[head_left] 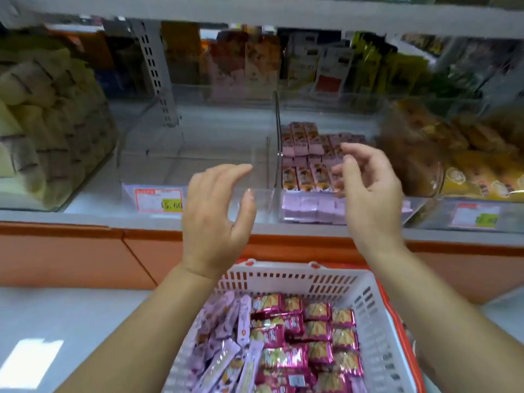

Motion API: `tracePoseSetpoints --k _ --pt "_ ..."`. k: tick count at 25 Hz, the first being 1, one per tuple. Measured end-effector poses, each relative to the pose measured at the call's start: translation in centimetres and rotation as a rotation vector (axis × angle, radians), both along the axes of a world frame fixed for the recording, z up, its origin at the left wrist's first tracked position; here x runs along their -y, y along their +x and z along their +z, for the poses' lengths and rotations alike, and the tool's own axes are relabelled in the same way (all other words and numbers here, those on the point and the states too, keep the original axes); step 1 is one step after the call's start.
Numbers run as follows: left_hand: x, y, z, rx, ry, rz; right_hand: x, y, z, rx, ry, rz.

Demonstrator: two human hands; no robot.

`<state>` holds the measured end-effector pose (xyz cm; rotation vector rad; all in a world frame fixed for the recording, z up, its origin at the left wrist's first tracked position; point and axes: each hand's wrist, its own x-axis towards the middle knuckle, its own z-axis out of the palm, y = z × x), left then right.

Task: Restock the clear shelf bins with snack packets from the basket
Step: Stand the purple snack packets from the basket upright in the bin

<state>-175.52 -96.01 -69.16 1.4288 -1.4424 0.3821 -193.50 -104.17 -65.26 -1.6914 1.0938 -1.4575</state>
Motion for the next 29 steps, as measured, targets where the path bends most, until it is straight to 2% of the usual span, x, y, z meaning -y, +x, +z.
tracePoseSetpoints --k 2,4,7,9,12,14,16,25,27,29 --pt "-3.2 -1.3 -4.7 -0.074 0.150 -0.003 -4.9 -0.5 -3.7 0.116 0.085 0.059" --pt "-5.2 -1.9 -10.8 -0.143 0.551 -0.001 -7.8 -0.1 -8.4 0.056 0.257 0.083" --pt "-8.0 -2.2 -19.1 -0.114 1.184 -0.039 -8.9 -1.2 -16.3 -0.401 0.587 0.192" --pt "-8.9 -2.5 -22.1 0.020 1.405 -0.063 -9.0 -2.9 -20.6 -0.662 0.794 0.282" --pt "-7.5 -3.6 -23.5 0.311 1.505 0.027 -9.4 -4.7 -24.3 -0.813 0.915 0.342" --pt "-6.1 -4.5 -23.7 0.485 1.583 0.097 -9.4 -5.0 -25.1 -0.830 0.942 0.358" --pt "-5.5 -5.3 -24.2 0.561 1.629 0.151 -9.3 -5.1 -25.4 -0.813 0.957 0.380" --pt "-5.8 -4.1 -24.9 0.501 1.460 0.205 -10.1 -5.6 -25.7 -0.749 0.935 0.383" --pt "-5.5 -3.6 -25.2 0.489 1.443 0.164 -10.2 -6.1 -25.6 -0.736 0.940 0.371" --pt "-5.8 -3.0 -25.4 0.397 1.359 0.120 -9.9 -6.5 -25.6 -0.722 0.945 0.359"
